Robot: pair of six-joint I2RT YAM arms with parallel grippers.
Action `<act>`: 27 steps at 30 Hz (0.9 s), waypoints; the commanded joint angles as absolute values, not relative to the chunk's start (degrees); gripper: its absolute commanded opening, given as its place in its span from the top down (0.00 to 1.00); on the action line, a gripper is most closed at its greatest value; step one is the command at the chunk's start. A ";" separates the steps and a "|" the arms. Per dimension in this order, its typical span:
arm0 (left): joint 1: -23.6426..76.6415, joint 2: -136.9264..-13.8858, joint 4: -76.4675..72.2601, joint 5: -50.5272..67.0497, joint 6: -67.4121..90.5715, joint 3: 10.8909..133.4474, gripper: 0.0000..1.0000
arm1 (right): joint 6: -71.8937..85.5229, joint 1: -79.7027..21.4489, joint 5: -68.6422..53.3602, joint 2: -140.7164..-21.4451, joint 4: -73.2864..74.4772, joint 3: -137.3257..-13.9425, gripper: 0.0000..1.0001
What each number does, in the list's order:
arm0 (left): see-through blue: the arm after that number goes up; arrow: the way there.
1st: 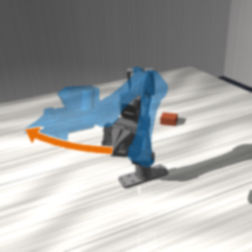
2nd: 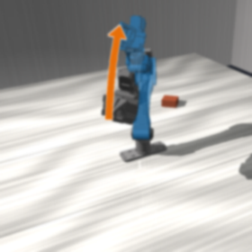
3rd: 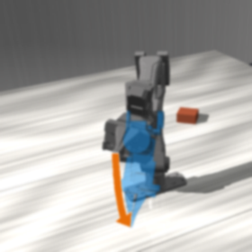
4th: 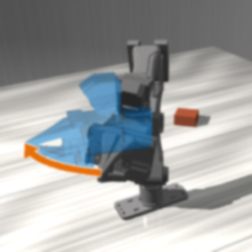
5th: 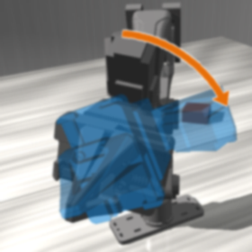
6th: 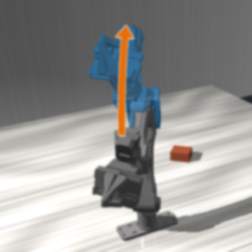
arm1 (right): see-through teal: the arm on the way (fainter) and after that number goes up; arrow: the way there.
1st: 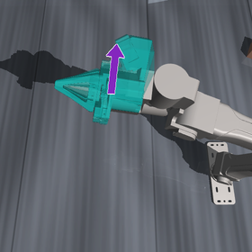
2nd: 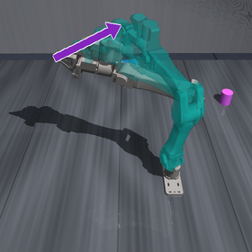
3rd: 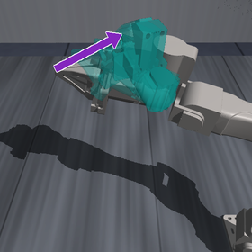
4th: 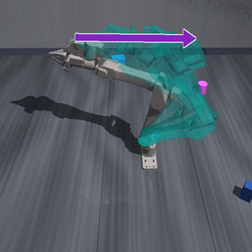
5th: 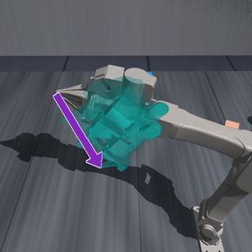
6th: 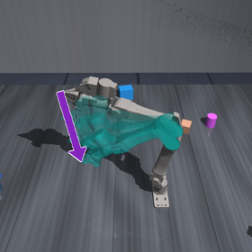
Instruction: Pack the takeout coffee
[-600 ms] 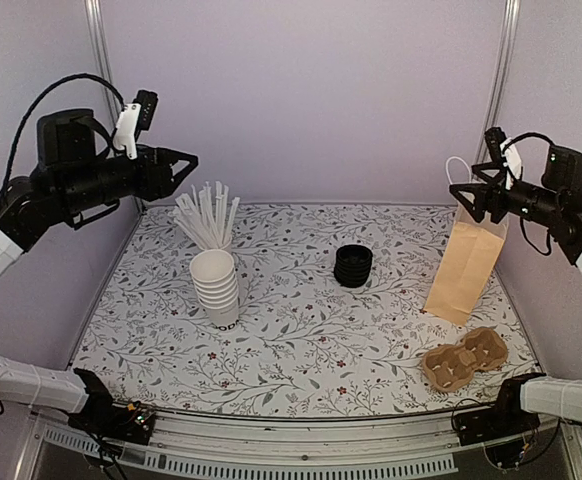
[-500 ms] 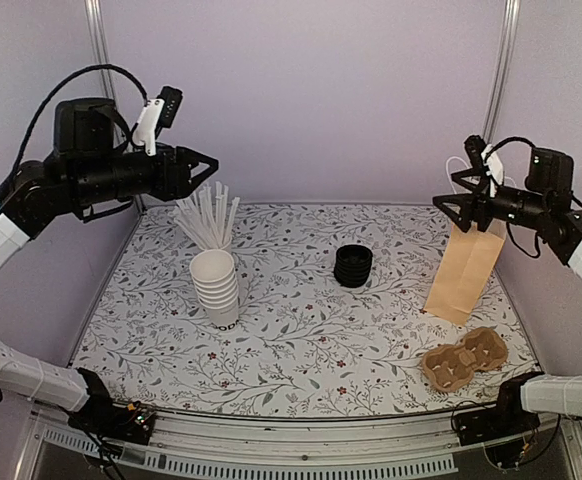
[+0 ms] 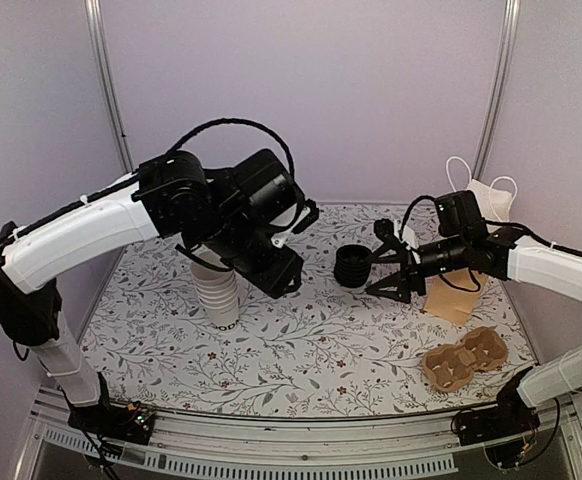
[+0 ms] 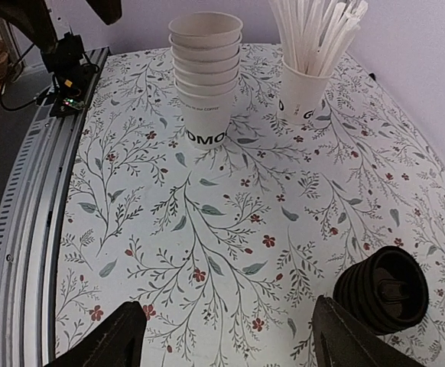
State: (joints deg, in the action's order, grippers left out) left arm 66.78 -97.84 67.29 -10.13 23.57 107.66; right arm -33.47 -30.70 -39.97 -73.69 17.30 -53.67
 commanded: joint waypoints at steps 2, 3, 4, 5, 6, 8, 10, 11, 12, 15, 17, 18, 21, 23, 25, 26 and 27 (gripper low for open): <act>65.87 -98.99 78.44 -10.08 31.16 109.73 0.54 | -33.73 -31.32 -46.14 -75.13 9.35 -44.64 0.22; 65.40 -98.55 78.78 -10.38 32.04 109.60 0.54 | -33.61 -31.34 -46.39 -74.30 8.44 -43.76 0.22; 64.58 -97.90 79.00 -10.43 32.95 109.22 0.54 | -33.35 -31.35 -46.49 -74.00 8.13 -43.55 0.22; 63.42 -96.90 79.18 -10.56 33.62 108.35 0.54 | -33.26 -31.35 -46.37 -73.92 8.42 -44.05 0.22; 62.14 -96.16 79.31 -10.36 34.16 107.59 0.54 | -33.36 -31.38 -45.93 -74.35 9.07 -44.85 0.22; 58.88 -94.78 79.45 -9.41 34.41 106.05 0.55 | -34.55 -31.38 -44.02 -75.20 10.54 -46.26 0.23; 56.22 -94.08 79.45 -7.86 33.35 105.46 0.55 | -35.71 -31.38 -42.26 -75.48 10.92 -46.13 0.23; 54.67 -93.98 79.45 -6.69 32.73 105.39 0.54 | -36.37 -31.38 -42.08 -75.43 11.02 -45.88 0.23; 53.56 -94.00 79.41 -5.80 32.16 105.38 0.54 | -36.67 -31.38 -42.05 -75.21 11.02 -45.74 0.23; 50.56 -94.84 79.41 -3.65 29.97 105.56 0.57 | -37.03 -31.38 -41.67 -74.51 11.44 -45.87 0.23; 49.27 -95.62 79.45 -2.84 28.83 105.31 0.59 | -37.38 -31.38 -41.30 -74.12 11.68 -45.90 0.23; 48.83 -96.11 79.45 -2.60 28.34 105.25 0.60 | -37.75 -31.38 -41.12 -73.99 11.69 -45.80 0.23; 48.11 -97.49 79.43 -2.91 27.30 105.03 0.60 | -38.05 -31.42 -40.99 -73.74 11.94 -45.79 0.24; 47.70 -98.29 79.45 -4.56 26.77 104.90 0.60 | -38.12 -31.38 -41.19 -73.74 12.22 -45.82 0.25; 47.26 -98.76 79.45 -5.76 26.64 104.85 0.58 | -38.43 -31.42 -41.14 -73.74 12.30 -45.88 0.25; 47.16 -98.95 79.45 -6.02 26.55 104.85 0.58 | -38.52 -31.38 -40.99 -73.74 12.34 -45.88 0.25; 47.12 -99.18 79.45 -6.17 26.57 104.81 0.58 | -38.71 -31.38 -40.84 -73.86 12.43 -45.88 0.25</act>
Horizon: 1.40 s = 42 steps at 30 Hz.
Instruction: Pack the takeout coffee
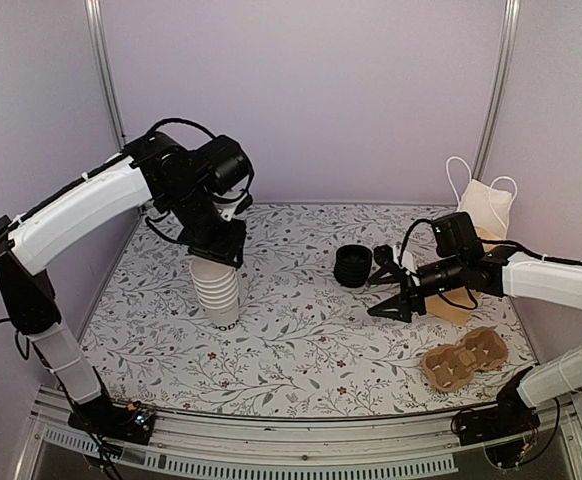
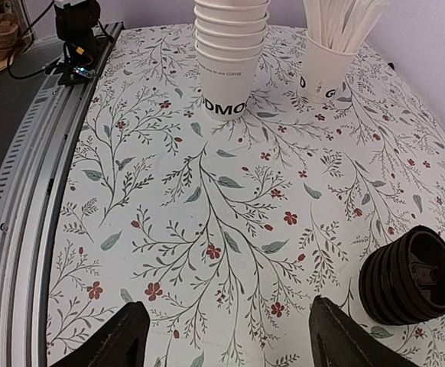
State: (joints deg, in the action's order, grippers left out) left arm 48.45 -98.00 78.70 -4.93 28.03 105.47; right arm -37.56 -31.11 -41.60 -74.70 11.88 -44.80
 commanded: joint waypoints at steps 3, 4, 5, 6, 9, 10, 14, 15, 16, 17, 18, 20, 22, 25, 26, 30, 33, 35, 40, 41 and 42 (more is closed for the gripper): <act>46.95 -99.85 79.45 -6.77 26.31 104.11 0.60 | -38.99 -31.39 -40.56 -74.15 12.68 -45.97 0.26; 46.94 -100.15 79.45 -7.21 26.10 103.80 0.61 | -39.02 -31.42 -40.48 -74.22 12.60 -45.97 0.26; 46.93 -100.32 79.45 -7.68 25.99 103.60 0.62 | -39.02 -31.38 -40.51 -74.21 12.57 -45.97 0.27; 46.94 -100.49 79.45 -8.23 26.00 103.28 0.64 | -39.02 -31.40 -40.52 -74.18 12.52 -45.97 0.27; 46.74 -101.08 79.04 -8.45 25.67 102.32 0.66 | -39.11 -31.38 -40.69 -74.16 12.49 -45.88 0.27; 46.70 -101.31 78.83 -8.08 25.46 101.98 0.68 | -39.11 -31.38 -40.69 -74.17 12.50 -45.88 0.27; 46.54 -102.01 78.00 -7.34 24.80 101.09 0.77 | -39.28 -31.38 -40.31 -74.41 12.71 -45.88 0.27; 46.50 -102.16 77.84 -7.47 24.73 101.13 0.83 | -39.29 -31.38 -40.20 -74.35 12.63 -45.88 0.27; 46.43 -102.15 77.75 -7.58 24.67 101.28 0.91 | -39.29 -31.39 -40.10 -74.34 12.58 -45.88 0.27; 46.41 -102.13 77.64 -7.74 24.73 101.47 0.96 | -39.29 -31.38 -40.04 -74.29 12.62 -45.88 0.27; 46.45 -102.05 77.49 -7.82 24.79 101.59 0.99 | -39.29 -31.42 -40.00 -74.24 12.53 -45.83 0.27; 46.34 -101.89 77.32 -7.70 24.86 101.85 1.00 | -39.29 -31.42 -40.50 -74.35 12.48 -45.79 0.27; 46.32 -101.81 77.37 -7.35 24.87 101.95 1.00 | -39.29 -31.39 -40.77 -74.64 12.59 -45.79 0.27; 46.47 -101.71 77.84 -7.20 25.16 102.36 1.00 | -39.42 -31.44 -40.59 -75.09 12.82 -45.96 0.27; 46.42 -101.60 78.32 -7.30 25.28 103.03 1.00 | -39.45 -31.38 -40.53 -75.20 12.94 -46.03 0.27; 46.61 -100.29 79.45 -8.30 25.88 107.53 1.00 | -39.72 -31.38 -40.34 -75.26 13.36 -46.24 0.28; 47.76 -100.14 79.45 -8.12 25.72 109.95 1.00 | -39.98 -31.39 -40.43 -75.15 13.52 -46.30 0.28; 48.22 -100.76 79.43 -7.74 25.25 110.08 1.00 | -40.24 -31.40 -40.22 -75.15 13.74 -46.40 0.28; 50.52 -103.69 79.34 -7.37 23.14 111.99 1.00 | -40.34 -31.38 -40.17 -74.90 13.89 -46.41 0.28; 51.37 -104.33 79.41 -8.19 22.76 113.34 1.00 | -40.27 -31.38 -40.17 -74.88 13.84 -46.34 0.28; 52.36 -104.77 79.44 -9.57 22.31 114.85 1.00 | -40.26 -31.40 -40.17 -74.88 13.86 -46.32 0.28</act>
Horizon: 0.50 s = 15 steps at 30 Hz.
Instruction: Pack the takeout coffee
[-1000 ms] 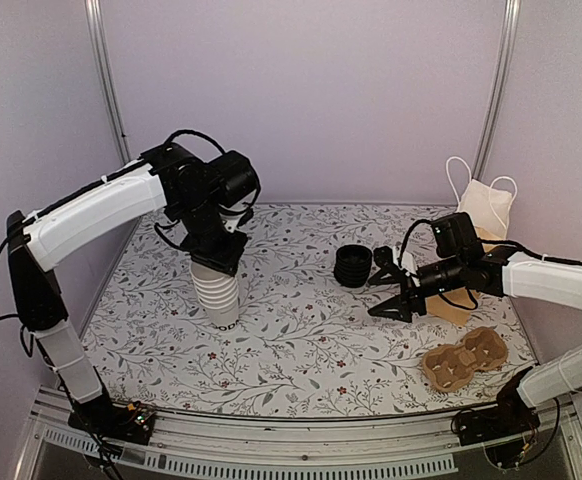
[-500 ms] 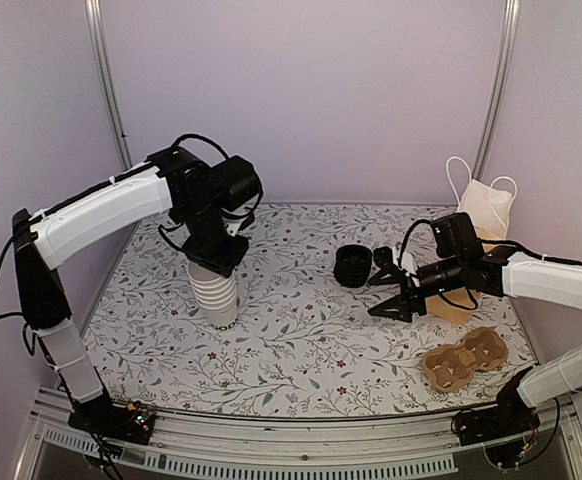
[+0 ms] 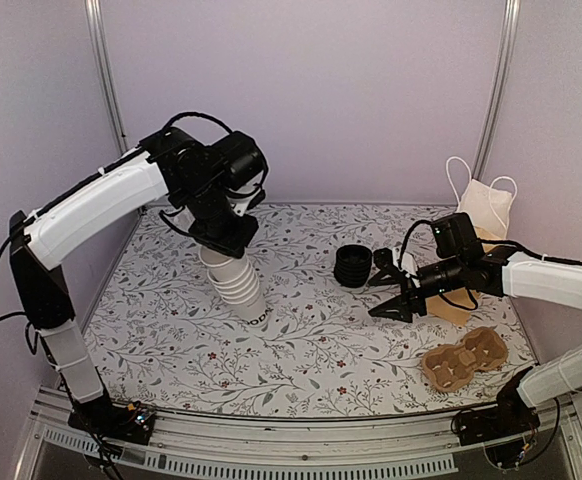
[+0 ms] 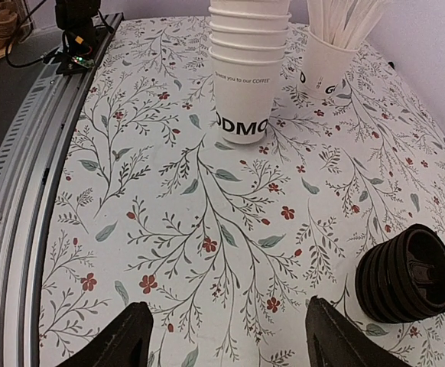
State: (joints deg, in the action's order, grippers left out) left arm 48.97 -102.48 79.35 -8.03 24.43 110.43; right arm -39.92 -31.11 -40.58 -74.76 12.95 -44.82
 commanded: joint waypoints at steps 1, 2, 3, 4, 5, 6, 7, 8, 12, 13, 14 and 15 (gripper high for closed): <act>53.17 -105.03 79.45 -10.94 21.77 116.01 1.00 | -40.25 -31.38 -40.10 -74.88 13.88 -46.32 0.28; 53.90 -105.11 79.45 -11.90 21.16 117.05 1.00 | -40.25 -31.42 -40.08 -74.88 13.93 -46.32 0.28; 54.54 -105.12 79.42 -12.24 20.49 117.96 1.00 | -40.25 -31.38 -40.01 -74.93 13.89 -46.40 0.28; 55.22 -104.90 79.45 -12.18 19.90 119.01 1.00 | -40.25 -31.40 -39.95 -74.97 13.92 -46.40 0.28; 56.04 -104.69 79.45 -12.15 19.48 119.67 1.00 | -40.32 -31.38 -39.86 -74.97 13.98 -46.41 0.28; 56.76 -104.42 79.41 -12.21 19.17 120.23 1.00 | -40.34 -31.38 -39.82 -74.97 14.00 -46.41 0.28; 57.42 -104.15 79.48 -12.26 18.97 120.62 1.00 | -40.39 -31.40 -39.73 -74.97 13.98 -46.41 0.28; 57.92 -103.88 79.51 -12.39 18.76 121.02 1.00 | -40.42 -31.38 -39.65 -75.04 14.00 -46.41 0.28; 59.63 -103.42 79.46 -13.70 17.42 121.90 1.00 | -40.67 -31.38 -39.32 -75.21 14.21 -46.58 0.29; 60.25 -103.67 79.45 -14.47 16.46 121.83 1.00 | -40.69 -31.38 -39.25 -75.31 14.28 -46.65 0.29; 60.97 -104.04 79.45 -15.13 15.53 121.74 1.00 | -40.69 -31.38 -39.21 -75.27 14.32 -46.67 0.29; 61.71 -104.26 79.41 -16.25 15.03 121.82 1.00 | -40.69 -31.38 -39.16 -75.17 14.35 -46.67 0.29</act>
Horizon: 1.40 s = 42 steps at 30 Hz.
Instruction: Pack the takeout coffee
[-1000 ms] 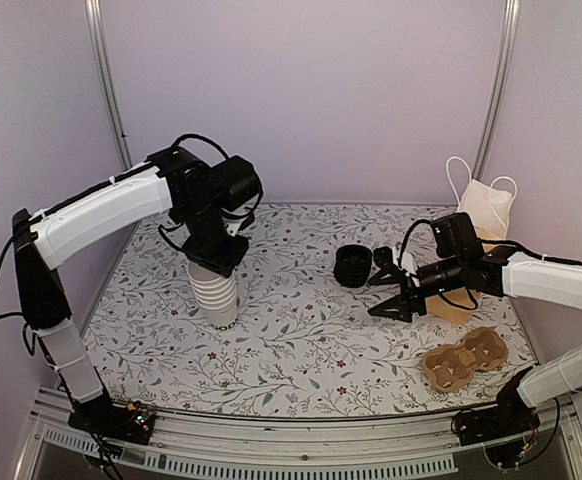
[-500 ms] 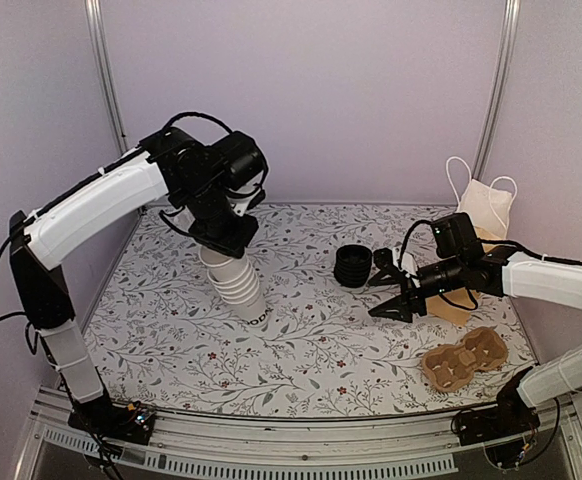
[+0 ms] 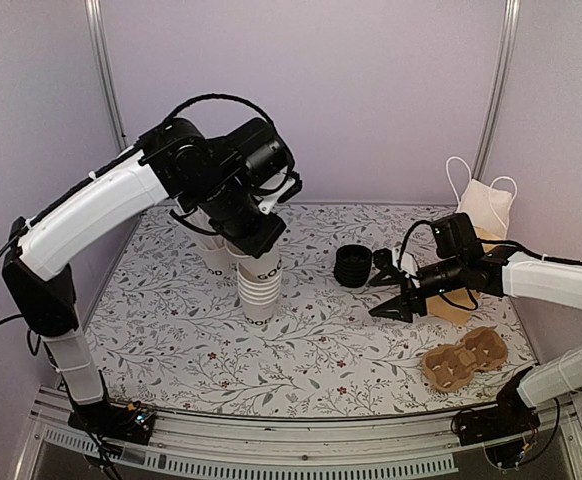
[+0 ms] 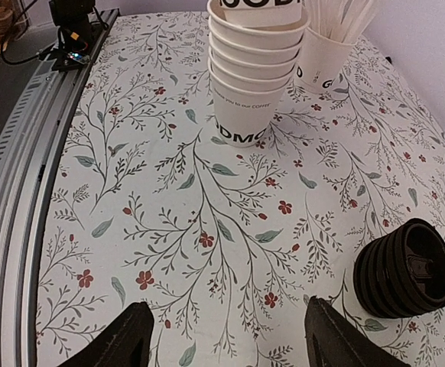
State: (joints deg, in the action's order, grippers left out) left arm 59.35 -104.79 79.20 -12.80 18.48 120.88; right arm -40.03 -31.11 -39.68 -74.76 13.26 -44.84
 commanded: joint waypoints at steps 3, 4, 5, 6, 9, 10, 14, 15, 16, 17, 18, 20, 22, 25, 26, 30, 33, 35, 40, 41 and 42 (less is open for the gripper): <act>63.35 -104.01 79.51 -18.54 14.79 124.03 1.00 | -40.69 -31.38 -38.97 -74.81 14.46 -46.58 0.29; 63.61 -103.64 79.49 -19.53 15.03 124.84 1.00 | -40.69 -31.39 -38.90 -74.73 14.42 -46.58 0.29; 64.00 -103.20 79.46 -20.69 15.24 125.72 1.00 | -40.77 -31.40 -38.80 -74.60 14.44 -46.58 0.29; 64.24 -102.84 79.45 -21.15 15.29 126.24 1.00 | -40.82 -31.38 -38.73 -74.68 14.42 -46.58 0.29; 64.42 -101.75 79.45 -21.50 15.54 126.28 1.00 | -40.99 -31.38 -38.92 -74.95 14.57 -46.58 0.29; 64.50 -101.46 79.41 -21.39 15.56 126.29 1.00 | -41.07 -31.40 -38.91 -75.10 14.63 -46.58 0.29; 65.69 -100.95 79.28 -20.97 16.07 127.77 1.00 | -41.37 -31.38 -38.28 -75.49 14.80 -46.76 0.29; 66.31 -101.56 79.21 -19.63 15.41 128.54 1.00 | -41.39 -31.40 -37.94 -75.38 14.85 -46.80 0.29; 67.22 -102.42 79.26 -18.60 14.77 129.36 1.00 | -41.26 -31.34 -37.07 -75.25 14.59 -46.95 0.30; 68.26 -103.56 79.41 -18.12 14.04 130.13 1.00 | -40.95 -31.26 -36.62 -75.09 14.37 -47.17 0.30; 69.42 -104.49 79.45 -17.89 13.40 130.47 1.00 | -40.40 -31.04 -35.93 -74.94 14.19 -47.31 0.30; 71.31 -106.19 79.34 -18.06 12.78 130.46 1.00 | -39.60 -30.23 -35.17 -74.43 13.55 -47.46 0.30; 72.70 -107.31 79.22 -18.12 12.31 129.88 1.00 | -38.92 -28.86 -34.84 -73.81 12.84 -47.31 0.30; 73.79 -108.18 78.62 -16.24 11.58 126.40 1.00 | -37.83 -26.47 -34.32 -73.34 12.04 -47.25 0.30; 73.99 -108.50 78.30 -14.74 11.20 124.91 1.00 | -37.31 -25.75 -33.98 -72.99 11.78 -47.28 0.30; 75.50 -111.84 77.54 -10.82 10.70 121.29 1.00 | -36.78 -24.42 -31.28 -72.01 10.31 -46.80 0.30; 76.66 -114.54 76.89 -10.00 10.40 121.10 1.00 | -36.49 -23.83 -29.74 -71.84 9.56 -46.59 0.29; 76.81 -115.63 76.29 -9.34 9.69 120.69 1.00 | -36.41 -23.60 -28.46 -72.11 9.00 -46.43 0.29; 76.87 -117.47 74.30 -6.33 8.42 118.50 1.00 | -36.17 -23.30 -27.82 -72.04 8.35 -46.08 0.29; 76.82 -117.89 74.03 -5.89 8.29 118.12 1.00 | -36.13 -23.27 -28.00 -71.95 8.35 -46.01 0.29; 76.84 -118.35 73.90 -5.80 8.19 117.71 1.00 | -36.19 -23.28 -28.07 -71.77 8.31 -45.97 0.29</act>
State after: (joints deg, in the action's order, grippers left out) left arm 76.34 -117.45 76.16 -8.56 9.80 118.85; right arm -36.93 -23.68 -28.93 -72.97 9.80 -45.74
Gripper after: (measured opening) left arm 0.018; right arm 0.708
